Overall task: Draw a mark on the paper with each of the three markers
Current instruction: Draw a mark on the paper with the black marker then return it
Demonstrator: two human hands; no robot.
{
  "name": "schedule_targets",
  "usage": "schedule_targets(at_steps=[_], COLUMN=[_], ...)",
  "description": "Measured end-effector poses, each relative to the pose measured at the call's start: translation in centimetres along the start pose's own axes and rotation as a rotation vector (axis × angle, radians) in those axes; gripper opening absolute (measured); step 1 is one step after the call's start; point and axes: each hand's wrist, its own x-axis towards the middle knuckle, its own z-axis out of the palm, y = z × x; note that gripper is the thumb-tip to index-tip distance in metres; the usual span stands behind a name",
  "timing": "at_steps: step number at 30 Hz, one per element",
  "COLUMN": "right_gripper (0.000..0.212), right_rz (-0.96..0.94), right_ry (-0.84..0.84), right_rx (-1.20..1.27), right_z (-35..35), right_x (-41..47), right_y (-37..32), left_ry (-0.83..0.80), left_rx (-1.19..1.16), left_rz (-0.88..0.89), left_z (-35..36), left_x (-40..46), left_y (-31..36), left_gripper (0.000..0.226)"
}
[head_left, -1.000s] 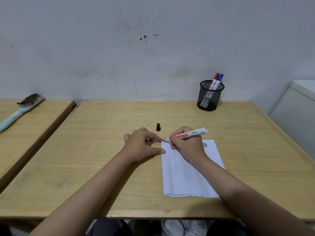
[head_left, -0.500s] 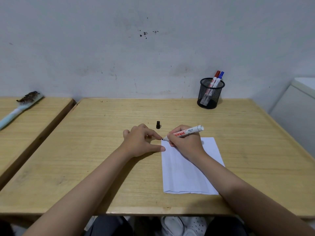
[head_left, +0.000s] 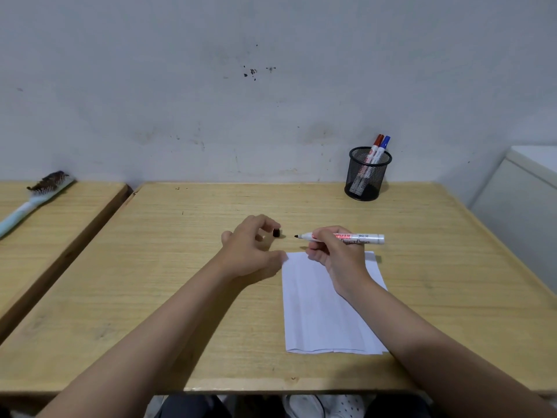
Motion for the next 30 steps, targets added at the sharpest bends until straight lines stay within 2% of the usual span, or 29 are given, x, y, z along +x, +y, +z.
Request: schedule_targets(at_steps=[3,6,8,11,14,16,25,30], right_gripper=[0.014,0.013,0.012,0.013,0.014,0.013,0.007,0.004], right_rz=[0.036,0.054,0.052,0.004,-0.052,-0.079,-0.156,-0.185], right_ry=[0.005,0.009,0.019,0.017,-0.001,-0.021,-0.083,-0.155], right_rx=[0.025,0.031,0.039,-0.002,-0.048,-0.020,-0.026,-0.050], right_z=[0.2,0.4,0.4,0.2,0.0,0.1,0.5,0.5], right_x=[0.0,-0.1,-0.2,-0.3,-0.5,-0.7,-1.5,-1.7], right_y=[-0.3,-0.6,-0.9,-1.6,-2.6,-3.2,-4.5,-5.4], left_ry=[0.028,0.039,0.100,0.152,0.092,0.049,-0.073,-0.017], left_rx=[0.097,0.202,0.085,-0.334,-0.628,-0.733,-0.826,-0.851], left_rz=[0.051,0.063,0.030,-0.076,-0.059,-0.043,0.004,0.028], left_z=[0.6,1.3,1.2,0.2,-0.7,-0.7,-0.7,-0.9], left_x=[1.6,3.2,3.6,3.2,2.7,2.3,1.1,0.6], left_y=[0.2,0.3,0.7,1.4,2.0,2.4,4.5,5.2], left_gripper=[0.039,0.019,0.013,0.013,0.014,0.015,0.014,0.015])
